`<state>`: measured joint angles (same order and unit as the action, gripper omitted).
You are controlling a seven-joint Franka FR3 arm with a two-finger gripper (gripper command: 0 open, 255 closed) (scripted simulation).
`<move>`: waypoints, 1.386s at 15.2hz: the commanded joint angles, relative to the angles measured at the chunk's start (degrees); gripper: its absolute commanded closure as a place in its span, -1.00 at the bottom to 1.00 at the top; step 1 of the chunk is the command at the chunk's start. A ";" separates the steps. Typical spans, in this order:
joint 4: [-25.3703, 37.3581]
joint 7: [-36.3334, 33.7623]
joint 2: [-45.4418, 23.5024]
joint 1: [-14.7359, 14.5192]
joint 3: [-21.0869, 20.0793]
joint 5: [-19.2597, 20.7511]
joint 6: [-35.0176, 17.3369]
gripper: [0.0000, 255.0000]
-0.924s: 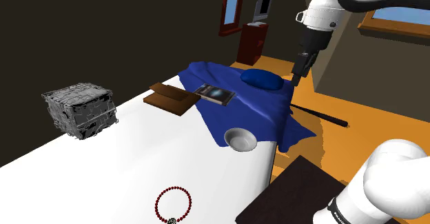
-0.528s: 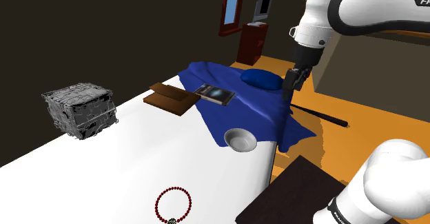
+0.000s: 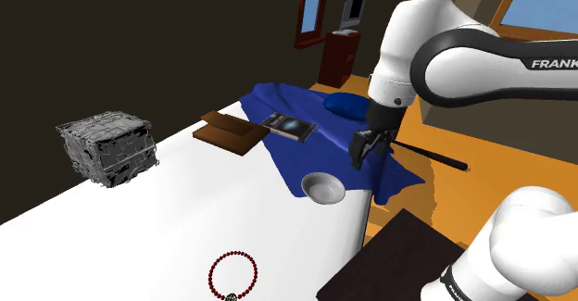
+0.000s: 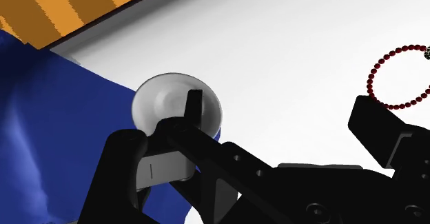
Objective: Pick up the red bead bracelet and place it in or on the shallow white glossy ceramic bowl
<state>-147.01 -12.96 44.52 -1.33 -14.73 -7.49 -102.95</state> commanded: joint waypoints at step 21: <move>2.72 -52.06 -43.29 8.38 -32.19 7.44 -39.52 -1.00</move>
<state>-145.43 -60.23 4.79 6.21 -45.51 -3.72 -140.75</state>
